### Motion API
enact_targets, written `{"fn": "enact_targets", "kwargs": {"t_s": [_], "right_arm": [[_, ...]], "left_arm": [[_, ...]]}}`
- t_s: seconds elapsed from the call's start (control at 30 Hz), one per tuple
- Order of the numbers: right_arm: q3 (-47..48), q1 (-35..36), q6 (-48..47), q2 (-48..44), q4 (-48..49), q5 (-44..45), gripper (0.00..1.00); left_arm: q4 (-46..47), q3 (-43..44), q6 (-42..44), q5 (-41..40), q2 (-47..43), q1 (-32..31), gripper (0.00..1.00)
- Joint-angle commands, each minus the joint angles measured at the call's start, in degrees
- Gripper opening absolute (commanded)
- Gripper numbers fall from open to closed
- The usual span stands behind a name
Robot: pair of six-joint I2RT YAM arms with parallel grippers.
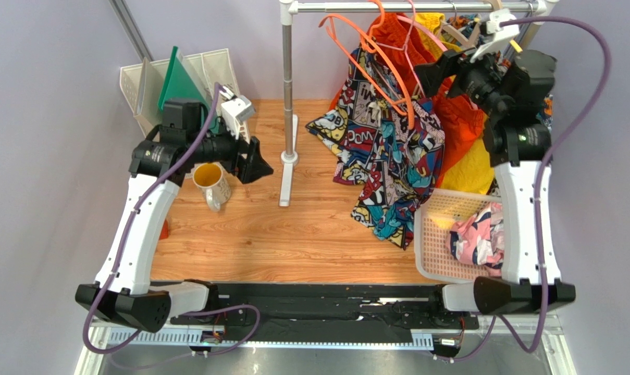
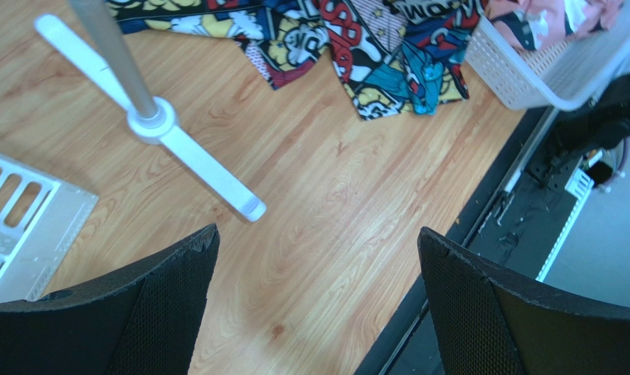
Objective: Place the shorts on the hanger
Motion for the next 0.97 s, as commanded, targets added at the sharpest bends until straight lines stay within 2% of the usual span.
{"fn": "enact_targets", "kwargs": {"t_s": [0.0,0.23,0.4,0.7,0.8,0.93], "right_arm": [[0.84,-0.05,-5.14,-8.28,0.53,5.42,0.87],[-0.12,-0.14,-3.39,-13.82,-14.32,-6.86,0.89],[-15.21,-0.05,-0.57,-20.94,-20.13,-14.43,0.91],[-34.91,-0.05,-1.27,-34.13,-23.65,-15.41,0.93],[-37.03,-0.14,-1.19,-36.59,-24.62,-15.05,0.93],[-39.41,-0.14,-1.1,-38.88,-25.23,-14.17,0.94]], "left_arm": [[-6.89,4.25,-2.9,0.64,1.81,4.43,0.99],[-9.53,4.17,-2.63,-6.47,-0.02,6.03,0.99],[-9.97,-1.45,-1.67,-9.29,-4.24,6.03,0.99],[-8.83,-10.94,-1.4,-14.74,-12.15,6.03,0.99],[-8.39,-12.18,-1.05,-13.95,-14.44,6.29,1.0],[-8.48,-12.44,-0.61,-17.73,-15.24,6.47,1.0]]}}
